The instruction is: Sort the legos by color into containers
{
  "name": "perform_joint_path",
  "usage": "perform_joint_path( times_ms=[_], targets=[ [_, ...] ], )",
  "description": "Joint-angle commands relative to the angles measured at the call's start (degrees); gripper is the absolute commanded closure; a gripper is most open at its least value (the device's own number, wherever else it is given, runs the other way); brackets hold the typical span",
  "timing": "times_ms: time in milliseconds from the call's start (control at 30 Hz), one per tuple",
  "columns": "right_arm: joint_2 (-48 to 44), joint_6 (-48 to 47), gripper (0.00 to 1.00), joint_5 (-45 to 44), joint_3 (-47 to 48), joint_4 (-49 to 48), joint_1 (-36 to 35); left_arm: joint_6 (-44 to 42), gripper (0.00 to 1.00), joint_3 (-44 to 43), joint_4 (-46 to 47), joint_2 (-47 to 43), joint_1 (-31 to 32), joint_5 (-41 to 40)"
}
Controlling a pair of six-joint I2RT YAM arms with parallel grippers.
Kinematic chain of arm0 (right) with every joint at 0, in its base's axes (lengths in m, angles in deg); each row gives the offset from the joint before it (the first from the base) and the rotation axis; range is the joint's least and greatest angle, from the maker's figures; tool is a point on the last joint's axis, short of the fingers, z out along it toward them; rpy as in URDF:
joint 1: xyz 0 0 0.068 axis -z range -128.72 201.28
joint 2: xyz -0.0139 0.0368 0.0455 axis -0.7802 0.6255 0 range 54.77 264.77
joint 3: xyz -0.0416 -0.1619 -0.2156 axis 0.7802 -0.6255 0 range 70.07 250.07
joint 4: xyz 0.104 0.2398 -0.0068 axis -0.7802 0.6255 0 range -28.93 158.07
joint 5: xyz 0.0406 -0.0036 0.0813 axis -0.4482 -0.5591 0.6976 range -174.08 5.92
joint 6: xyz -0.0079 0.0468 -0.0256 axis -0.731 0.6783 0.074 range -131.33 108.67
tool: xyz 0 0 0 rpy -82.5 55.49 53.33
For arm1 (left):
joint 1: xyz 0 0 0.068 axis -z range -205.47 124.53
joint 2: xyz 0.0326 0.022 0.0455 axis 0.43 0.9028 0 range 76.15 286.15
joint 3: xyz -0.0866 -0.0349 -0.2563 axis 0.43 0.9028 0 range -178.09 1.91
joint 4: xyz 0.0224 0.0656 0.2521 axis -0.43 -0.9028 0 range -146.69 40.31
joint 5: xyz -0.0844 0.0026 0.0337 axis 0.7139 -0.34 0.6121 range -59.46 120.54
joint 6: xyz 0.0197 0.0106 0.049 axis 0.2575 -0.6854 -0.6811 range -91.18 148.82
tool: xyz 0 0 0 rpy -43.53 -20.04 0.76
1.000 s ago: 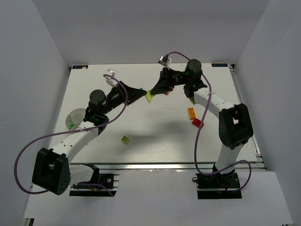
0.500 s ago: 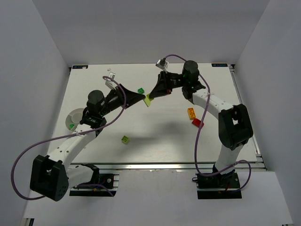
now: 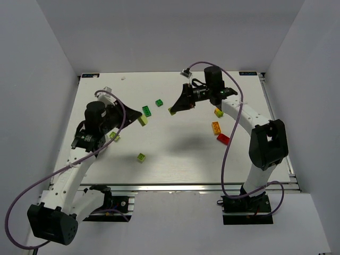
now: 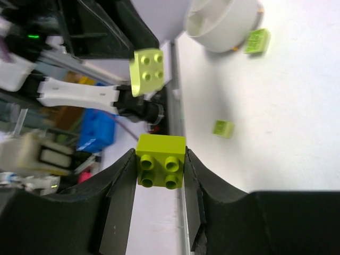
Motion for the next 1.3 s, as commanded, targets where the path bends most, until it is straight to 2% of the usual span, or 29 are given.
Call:
perform_joint_path(
  times_ms=[0,67,167,267,367,567,800,1267],
  targets=[
    [-3.5,-16.2,1.00,-7.1,4.5,15.0,-0.1,-3.5,1.00,-4.0,-23.4,-2.8,-0.3,-20.6],
    [-3.5,-20.6,1.00,-9.5,5.5,17.7,0.0,-1.6,1.00,-4.8,-28.5,-4.5,-0.3,-34.5],
    [-3.4,-23.2,1.00,-12.3,5.8,20.0,-0.1,3.8,1.00,-6.1,-36.9,-5.8,-0.3,-49.3],
    [-3.0,-23.7,1.00,-13.1,5.7,20.3,-0.2,5.4,1.00,-6.8,-39.3,-4.9,-0.3,-57.8],
    [-2.5,-23.6,1.00,-13.3,6.1,20.3,-0.4,4.8,1.00,-7.2,-37.8,-3.1,-0.3,-63.0],
    [-2.8,-24.2,1.00,-14.3,6.5,20.2,-0.6,11.2,1.00,-13.5,-44.8,8.0,-0.2,-80.4],
    [-3.8,-24.1,1.00,-14.4,5.0,19.6,-0.6,20.6,1.00,-17.6,-51.7,17.9,-0.3,-87.3],
    [-3.8,-23.7,1.00,-14.5,4.5,18.9,-0.6,16.9,1.00,-18.6,-40.6,24.8,0.2,-85.1]
  ],
)
